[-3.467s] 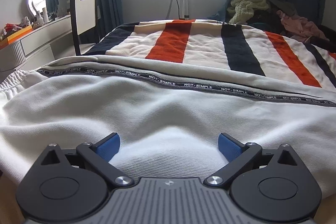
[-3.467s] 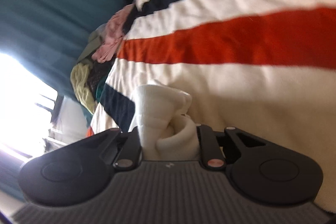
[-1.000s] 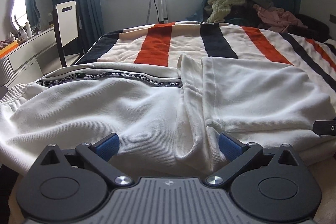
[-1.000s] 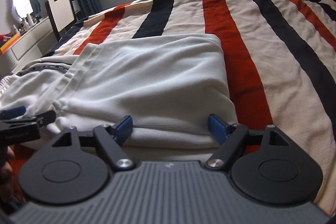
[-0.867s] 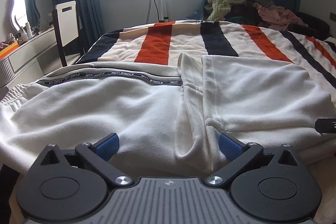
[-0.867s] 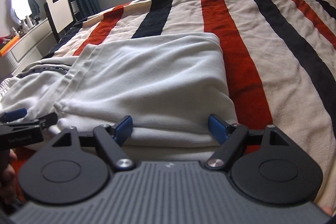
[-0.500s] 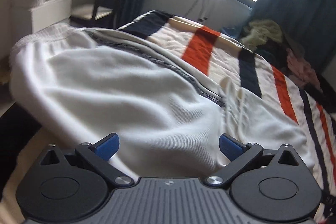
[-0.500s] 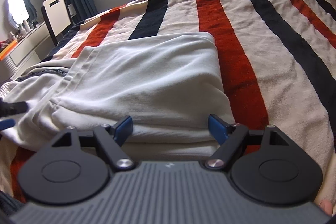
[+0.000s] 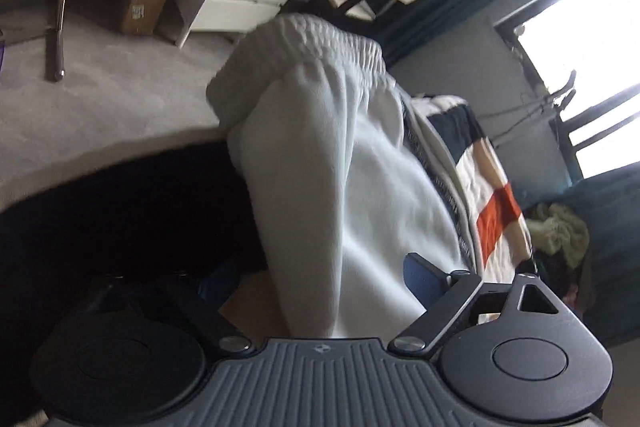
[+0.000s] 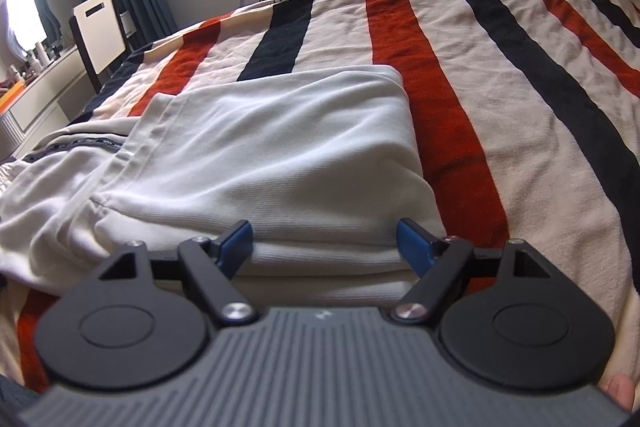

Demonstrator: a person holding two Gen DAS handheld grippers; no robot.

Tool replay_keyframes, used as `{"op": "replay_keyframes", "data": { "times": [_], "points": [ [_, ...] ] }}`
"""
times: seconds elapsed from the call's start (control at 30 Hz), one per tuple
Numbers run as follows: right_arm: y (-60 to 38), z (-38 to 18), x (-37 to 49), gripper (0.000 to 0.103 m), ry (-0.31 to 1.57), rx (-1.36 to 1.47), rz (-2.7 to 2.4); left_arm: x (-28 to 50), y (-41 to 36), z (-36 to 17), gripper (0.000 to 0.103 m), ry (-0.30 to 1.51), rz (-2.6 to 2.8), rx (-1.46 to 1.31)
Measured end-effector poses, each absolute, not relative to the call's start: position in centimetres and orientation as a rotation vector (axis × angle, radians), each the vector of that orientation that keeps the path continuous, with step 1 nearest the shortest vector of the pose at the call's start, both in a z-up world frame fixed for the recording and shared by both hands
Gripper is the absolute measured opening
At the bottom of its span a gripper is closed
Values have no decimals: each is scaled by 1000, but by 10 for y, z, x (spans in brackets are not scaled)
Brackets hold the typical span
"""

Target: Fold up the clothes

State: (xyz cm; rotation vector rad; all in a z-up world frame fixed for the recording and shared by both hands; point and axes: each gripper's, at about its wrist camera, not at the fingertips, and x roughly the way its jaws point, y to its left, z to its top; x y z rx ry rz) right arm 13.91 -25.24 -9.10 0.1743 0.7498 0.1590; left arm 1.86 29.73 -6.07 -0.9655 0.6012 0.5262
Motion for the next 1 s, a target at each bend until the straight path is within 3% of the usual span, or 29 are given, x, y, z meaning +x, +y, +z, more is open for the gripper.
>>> {"op": "replay_keyframes", "data": {
  "times": [0.07,0.27,0.33,0.5,0.53,0.73,1.0],
  "points": [
    [-250,-90,140,81,743,162,154,26,298,-53,64,562,577,-839],
    [-244,-93,144,81,740,125,151,59,308,-64,63,577,664,-745],
    [-245,-94,144,81,740,124,154,67,312,-66,59,561,696,-692],
    [-247,-97,146,82,741,129,159,82,302,-48,20,496,724,-581],
    [-247,-97,146,82,741,137,160,88,295,-40,17,475,720,-528],
    [-252,-93,146,83,738,193,167,100,204,31,14,248,641,-195],
    [-310,-81,140,81,669,443,71,124,50,97,13,4,450,-96]
  ]
}}
